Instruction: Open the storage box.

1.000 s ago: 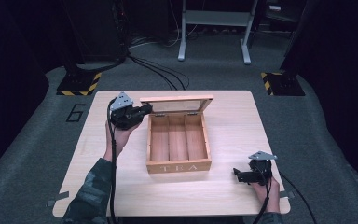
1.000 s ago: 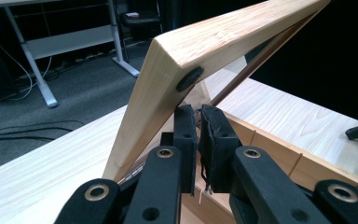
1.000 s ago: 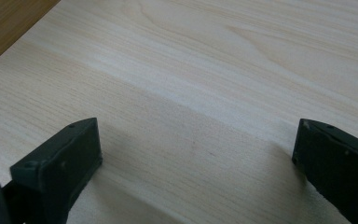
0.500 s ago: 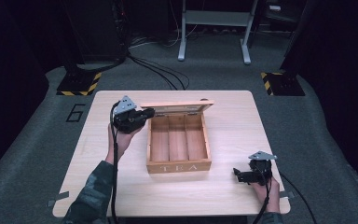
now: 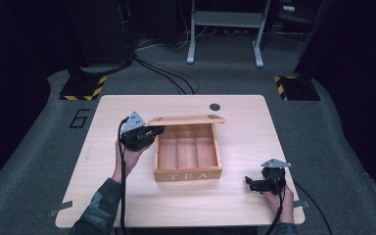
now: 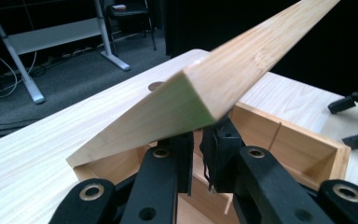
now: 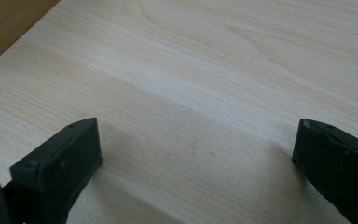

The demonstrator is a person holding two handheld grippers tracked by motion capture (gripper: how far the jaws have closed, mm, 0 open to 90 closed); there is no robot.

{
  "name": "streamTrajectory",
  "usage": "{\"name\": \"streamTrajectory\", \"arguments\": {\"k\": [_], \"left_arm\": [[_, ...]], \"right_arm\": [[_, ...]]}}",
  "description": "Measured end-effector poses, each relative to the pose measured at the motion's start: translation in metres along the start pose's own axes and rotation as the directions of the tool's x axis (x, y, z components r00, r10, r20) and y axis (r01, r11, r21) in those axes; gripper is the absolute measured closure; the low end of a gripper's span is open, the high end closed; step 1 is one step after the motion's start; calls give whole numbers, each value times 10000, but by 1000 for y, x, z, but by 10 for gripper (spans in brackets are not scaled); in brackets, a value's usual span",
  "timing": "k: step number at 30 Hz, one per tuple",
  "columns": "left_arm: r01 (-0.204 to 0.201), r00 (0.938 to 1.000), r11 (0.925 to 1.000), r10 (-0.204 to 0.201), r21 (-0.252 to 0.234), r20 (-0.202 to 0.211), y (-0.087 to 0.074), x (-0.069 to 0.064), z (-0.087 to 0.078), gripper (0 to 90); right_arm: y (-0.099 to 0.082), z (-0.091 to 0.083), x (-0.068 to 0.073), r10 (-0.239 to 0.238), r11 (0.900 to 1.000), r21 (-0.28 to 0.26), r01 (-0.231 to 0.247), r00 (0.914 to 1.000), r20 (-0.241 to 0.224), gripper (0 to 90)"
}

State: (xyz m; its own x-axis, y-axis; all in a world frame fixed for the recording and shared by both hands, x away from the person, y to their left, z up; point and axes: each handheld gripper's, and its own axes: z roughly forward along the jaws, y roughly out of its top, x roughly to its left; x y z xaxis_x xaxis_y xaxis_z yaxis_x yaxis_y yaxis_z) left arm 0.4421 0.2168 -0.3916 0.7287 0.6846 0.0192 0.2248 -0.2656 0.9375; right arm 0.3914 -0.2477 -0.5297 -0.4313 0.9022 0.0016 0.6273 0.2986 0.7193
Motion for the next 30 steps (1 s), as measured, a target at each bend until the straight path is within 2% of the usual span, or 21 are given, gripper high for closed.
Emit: {"name": "streamTrajectory", "arguments": {"k": [11, 30], "left_arm": [[-84, 10000, 9999, 84, 75, 9, -18, -7, 0, 816], [281, 9995, 9987, -286, 414, 130, -54, -16, 4, 812]], "right_arm": [[0, 0, 0, -12, 10000, -3, 12, 10000, 2, 6], [0, 0, 0, -10, 10000, -8, 10, 10000, 5, 6]]}}
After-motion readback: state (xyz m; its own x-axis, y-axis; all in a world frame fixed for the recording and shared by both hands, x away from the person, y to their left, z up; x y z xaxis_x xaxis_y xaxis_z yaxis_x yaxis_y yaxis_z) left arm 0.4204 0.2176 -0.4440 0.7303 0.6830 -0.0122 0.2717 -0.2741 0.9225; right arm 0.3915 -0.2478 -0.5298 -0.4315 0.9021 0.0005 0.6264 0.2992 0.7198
